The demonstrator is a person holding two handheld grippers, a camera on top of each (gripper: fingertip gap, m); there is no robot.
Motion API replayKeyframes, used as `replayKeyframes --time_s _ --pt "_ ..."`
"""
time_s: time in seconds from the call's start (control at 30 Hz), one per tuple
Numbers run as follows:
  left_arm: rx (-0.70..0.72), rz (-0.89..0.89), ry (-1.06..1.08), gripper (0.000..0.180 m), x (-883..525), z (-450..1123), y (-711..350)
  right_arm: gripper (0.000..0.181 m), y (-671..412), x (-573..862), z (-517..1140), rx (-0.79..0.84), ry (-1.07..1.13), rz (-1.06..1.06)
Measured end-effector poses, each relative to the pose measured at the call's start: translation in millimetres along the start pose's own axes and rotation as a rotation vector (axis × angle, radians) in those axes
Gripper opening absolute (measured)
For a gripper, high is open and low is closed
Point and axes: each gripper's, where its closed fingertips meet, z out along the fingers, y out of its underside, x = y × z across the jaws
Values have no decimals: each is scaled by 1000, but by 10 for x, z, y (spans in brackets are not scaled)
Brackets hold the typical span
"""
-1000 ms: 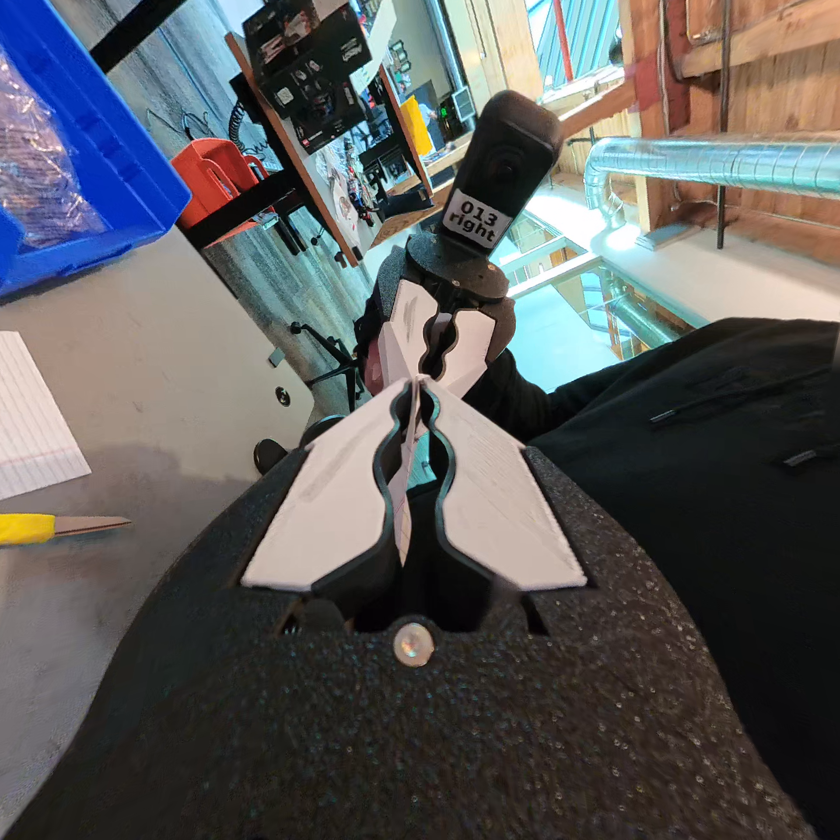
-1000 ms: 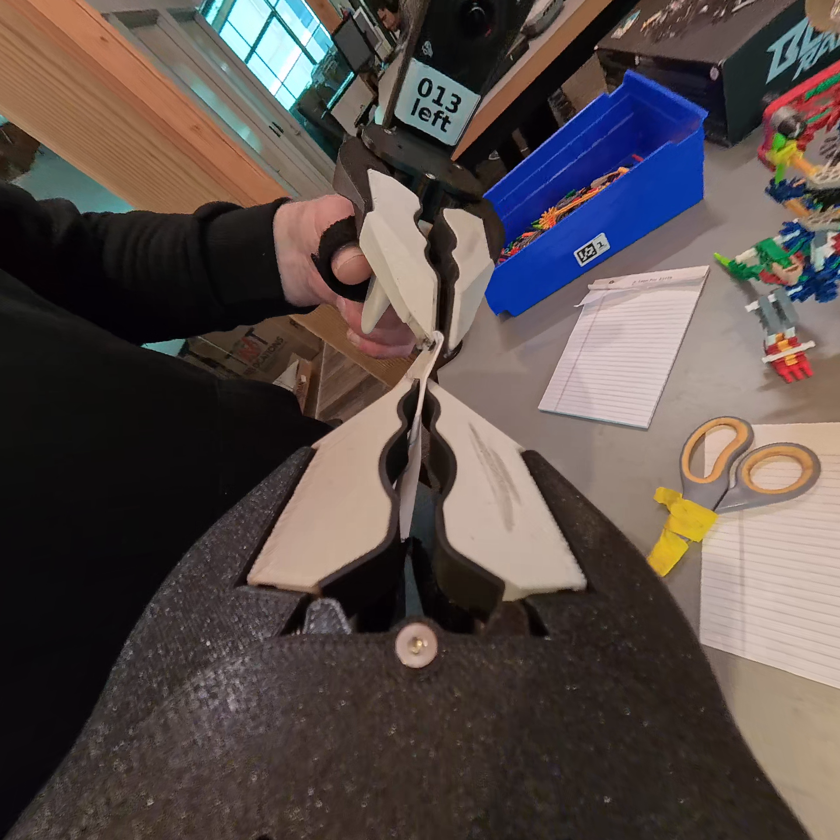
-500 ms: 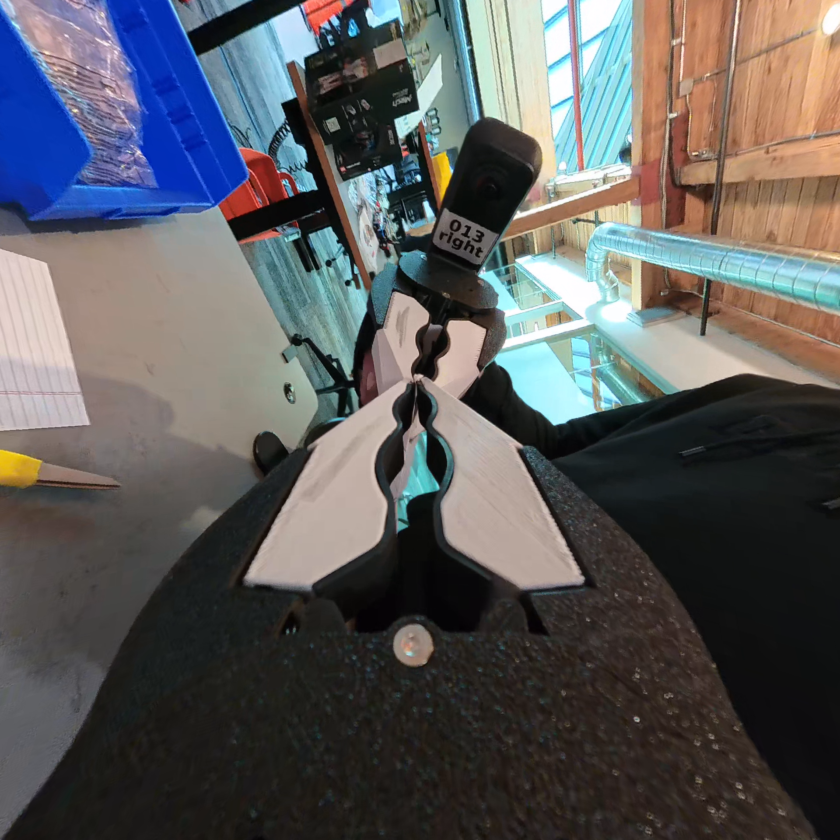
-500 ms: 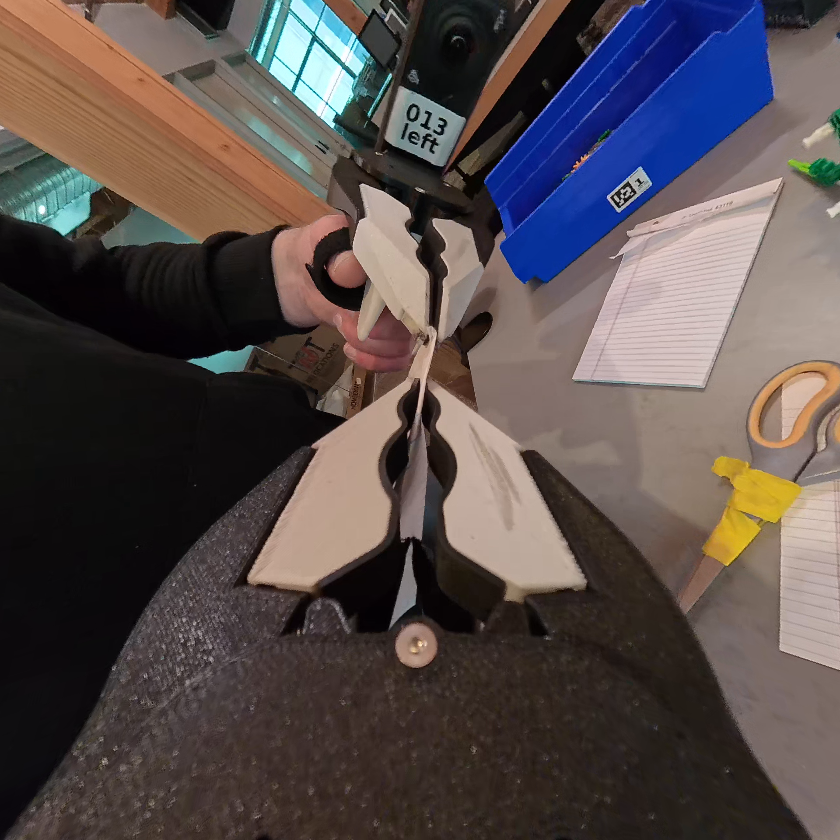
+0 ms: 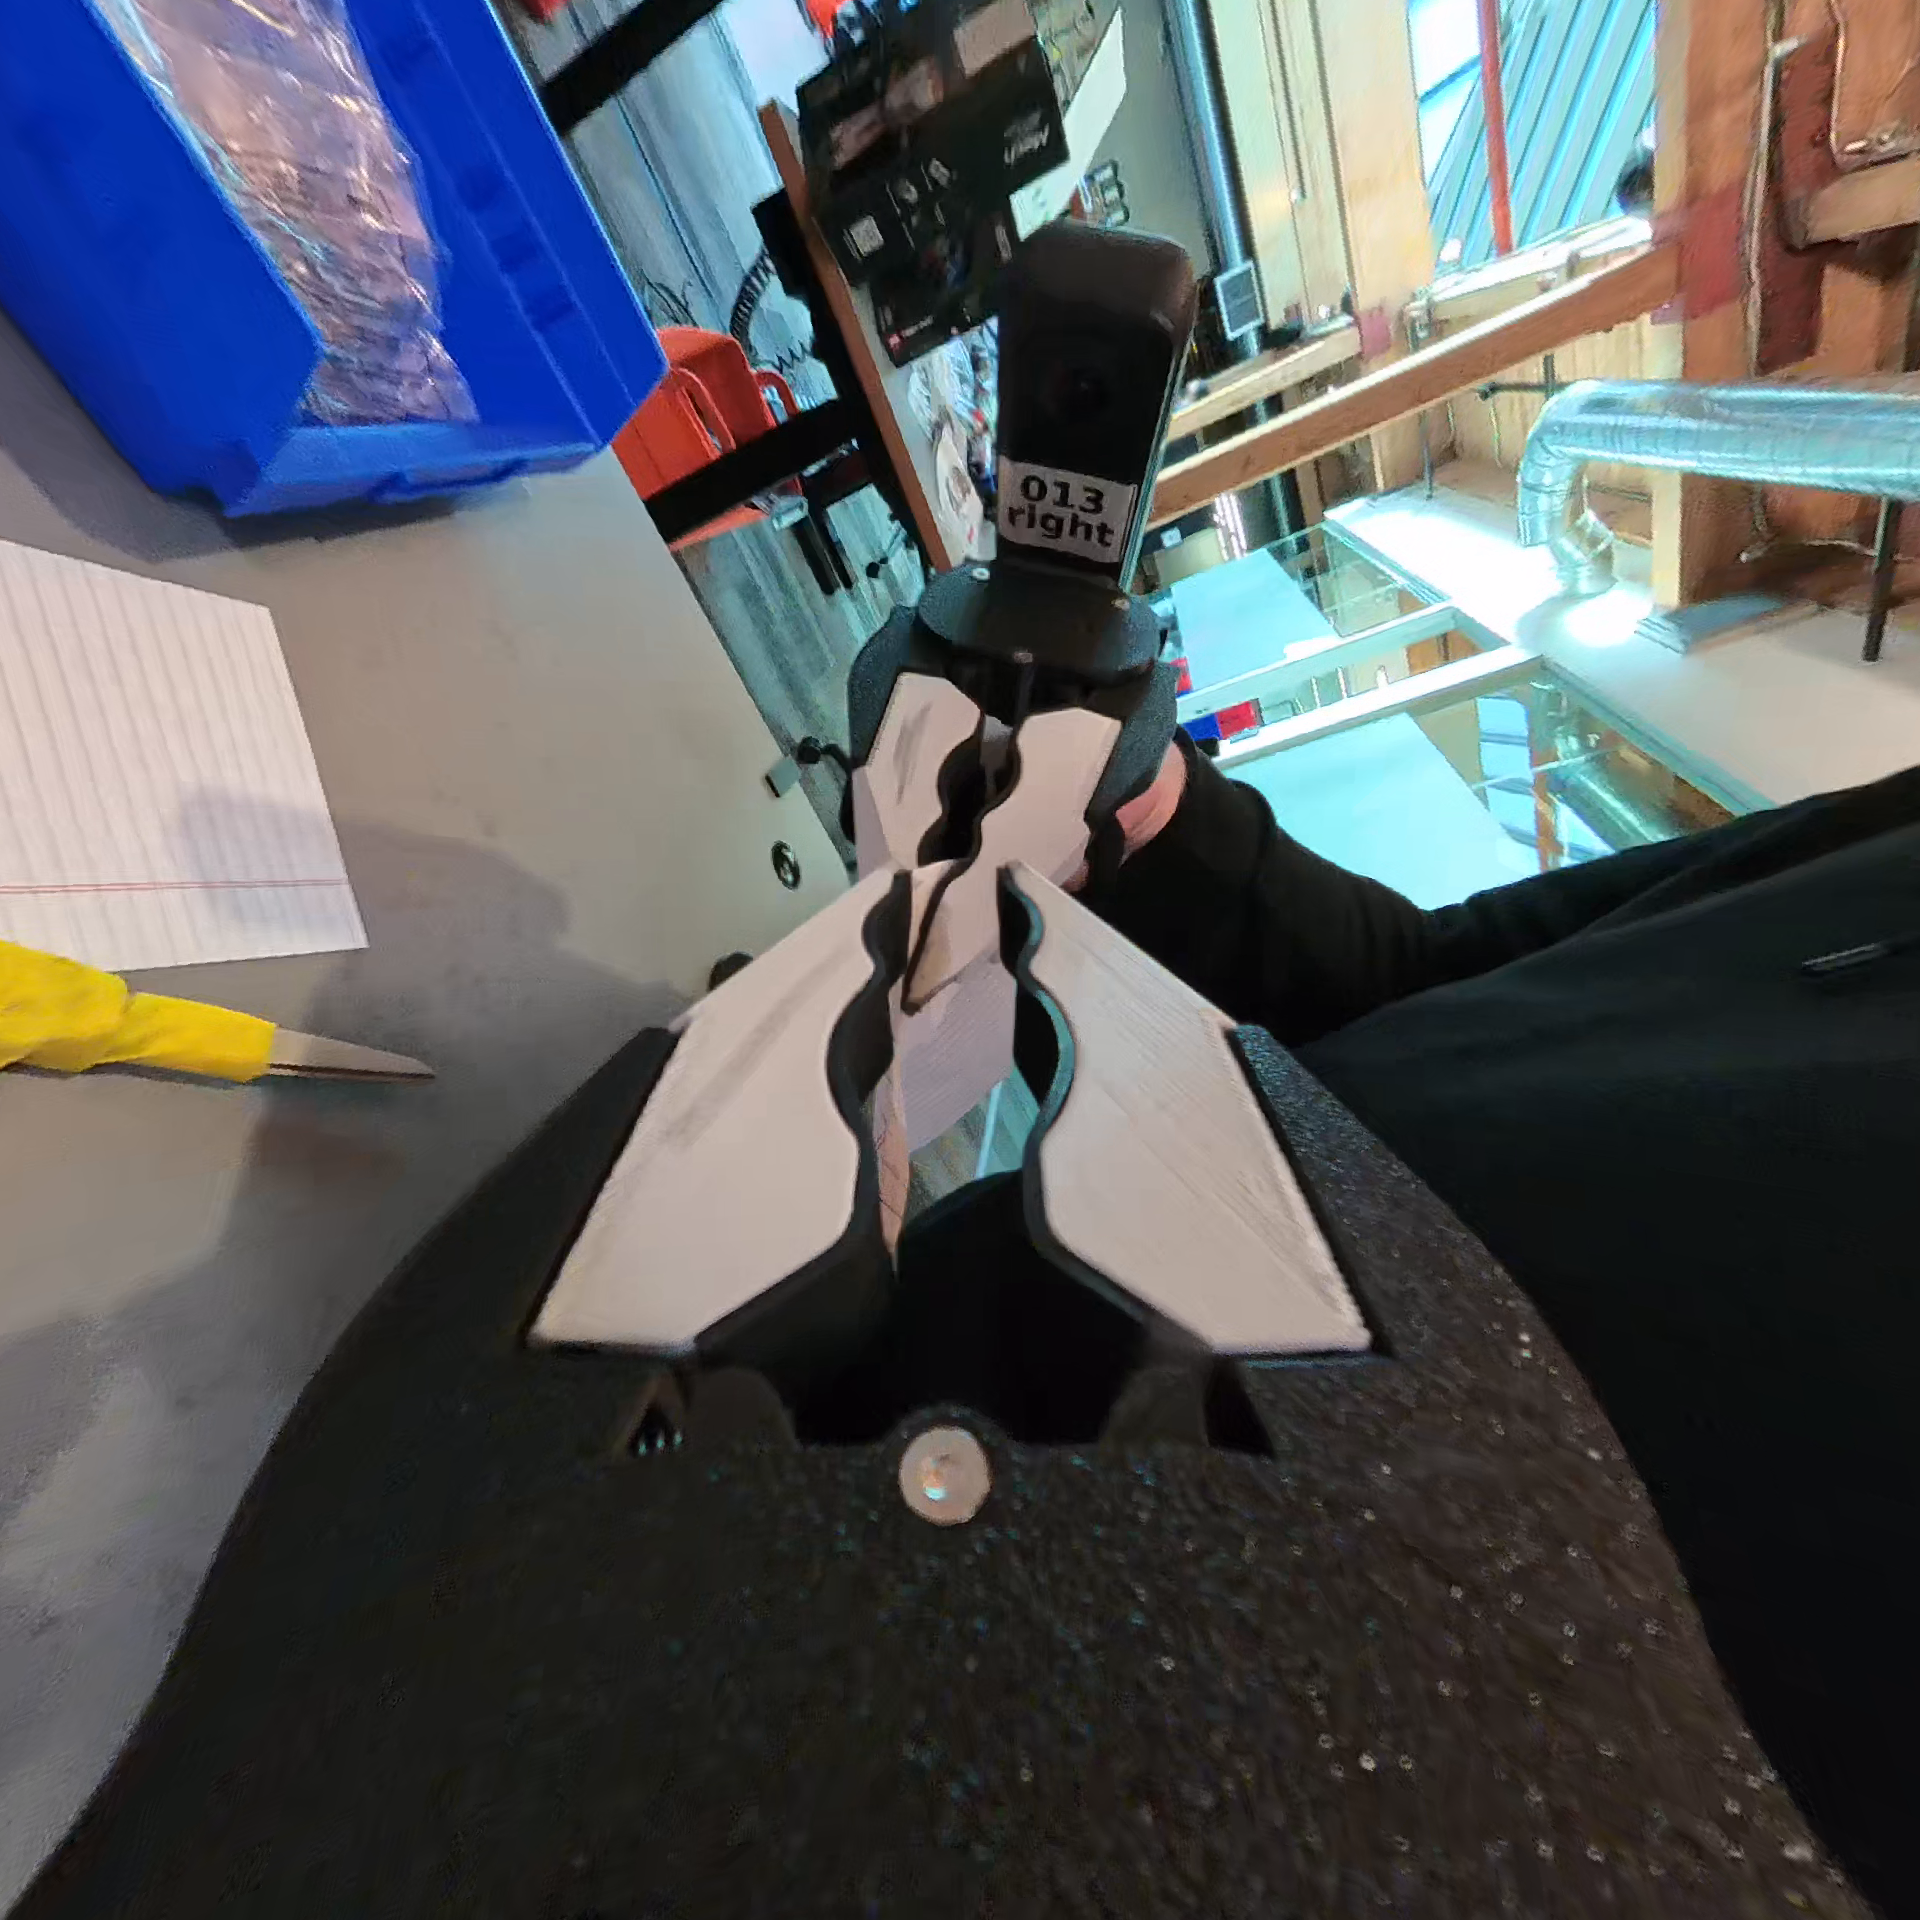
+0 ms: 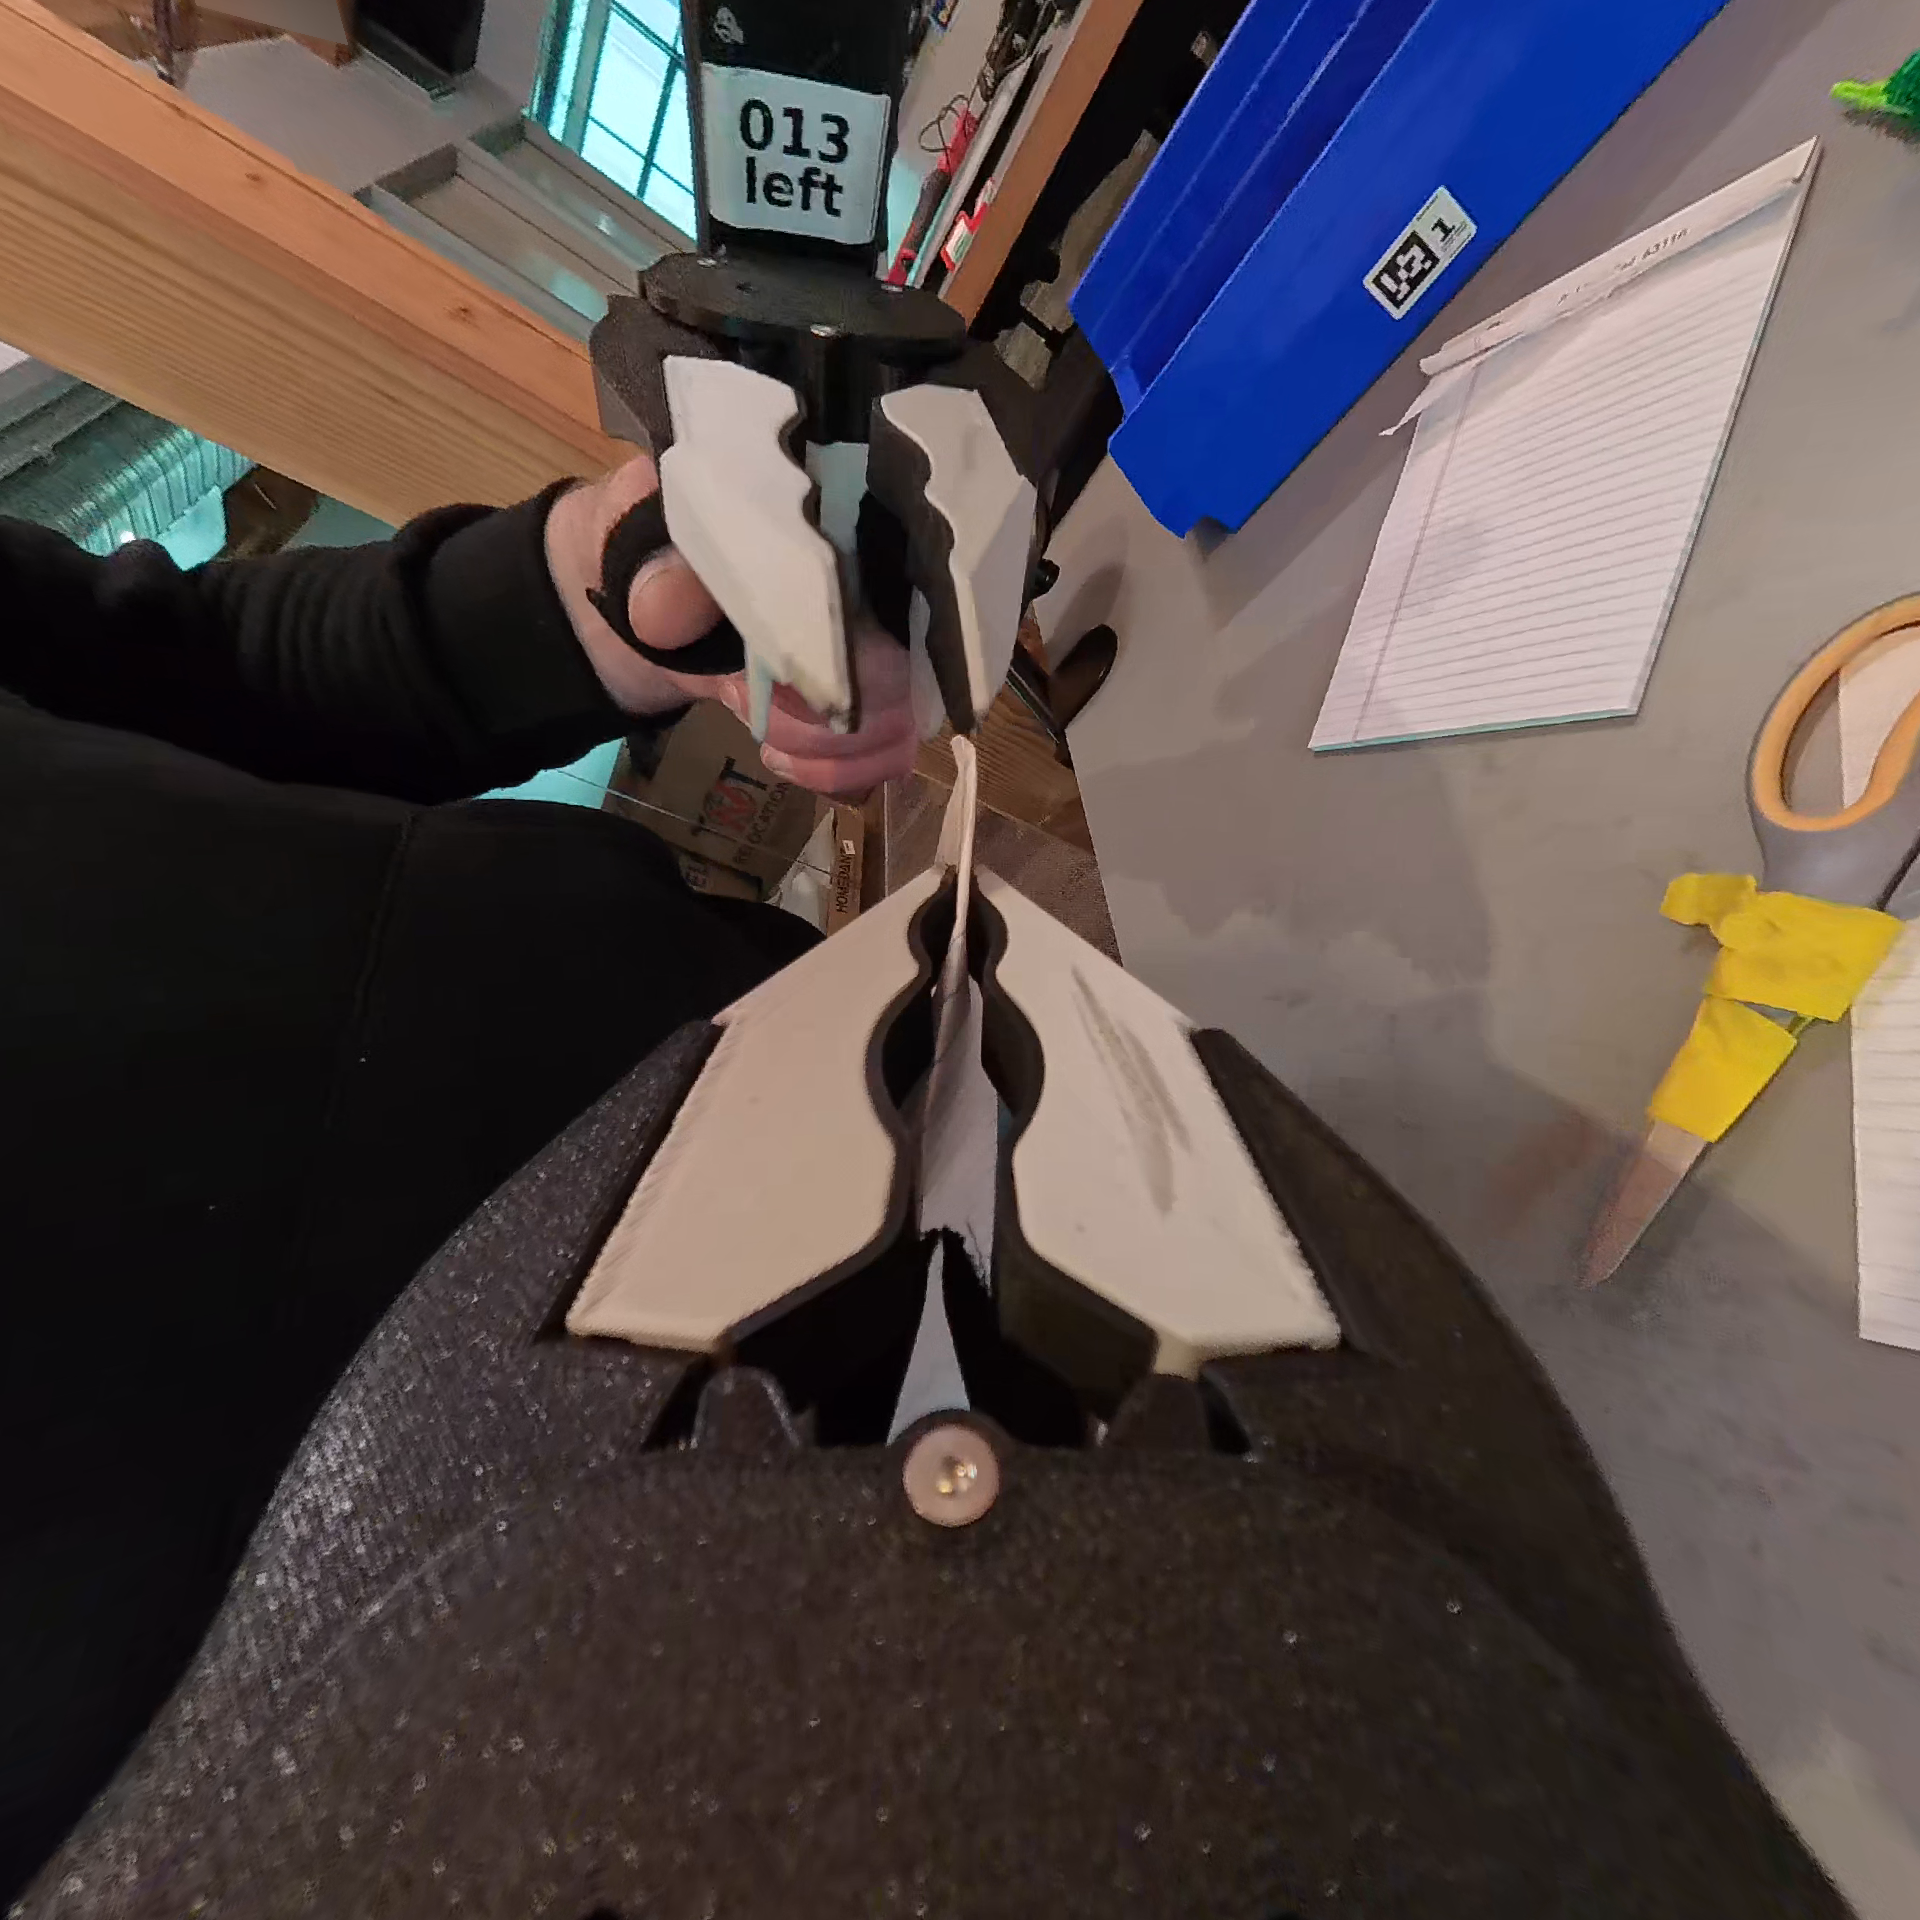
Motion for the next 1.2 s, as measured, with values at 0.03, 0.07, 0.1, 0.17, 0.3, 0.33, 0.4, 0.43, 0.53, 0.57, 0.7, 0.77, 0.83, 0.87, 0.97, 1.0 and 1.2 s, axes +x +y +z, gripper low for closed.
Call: replayKeyframes --time_s 0.03,0.07,0.1,0.17,0.3,0.33,0.4,0.43,0.53,0.57,0.7,0.77,0.83,0.87,0.97,1.0,1.2 --pt "-7 -4 2 16 -1 23 15 0 9 -3 -2 1 -5 3" --pt "-10 1 -4 11 -19 36 20 0 20 4 -3 -1 -4 4" --pt "-13 3 -8 8 -40 44 24 0 28 8 -4 0 -7 7" --pt "-32 4 -24 7 -92 64 47 0 49 18 -2 -6 -8 10" --pt "-51 4 -39 12 -165 70 82 0 63 21 -2 -6 -16 12" --pt "-54 -3 -43 15 -188 66 92 0 67 28 0 -7 -16 12" --pt "-56 -24 -11 15 -170 67 112 0 65 40 7 -6 -19 17" --pt "-69 -25 1 14 -158 75 137 0 72 45 16 -12 -20 17" --pt "-91 -18 -1 1 -175 95 189 0 92 46 52 -26 -34 21" --pt "-87 -21 -3 0 -191 91 188 0 93 48 62 -27 -38 24" --pt "-58 -47 -13 0 -257 47 166 3 82 94 88 -17 -48 60" --pt "-31 -67 2 0 -264 -3 115 7 94 107 92 -12 -62 76" --pt "-23 -76 -2 0 -291 -50 76 0 116 108 98 -11 -67 69" --pt "-39 -70 -6 0 -297 -57 89 0 122 98 101 -11 -75 70" --pt "-54 -67 -20 0 -316 -54 86 0 116 102 107 -5 -67 51" --pt "-58 -70 -18 0 -317 -52 85 0 106 77 104 -3 -84 60" --pt "-39 -102 -12 15 -348 -86 55 0 55 167 54 56 -67 87"
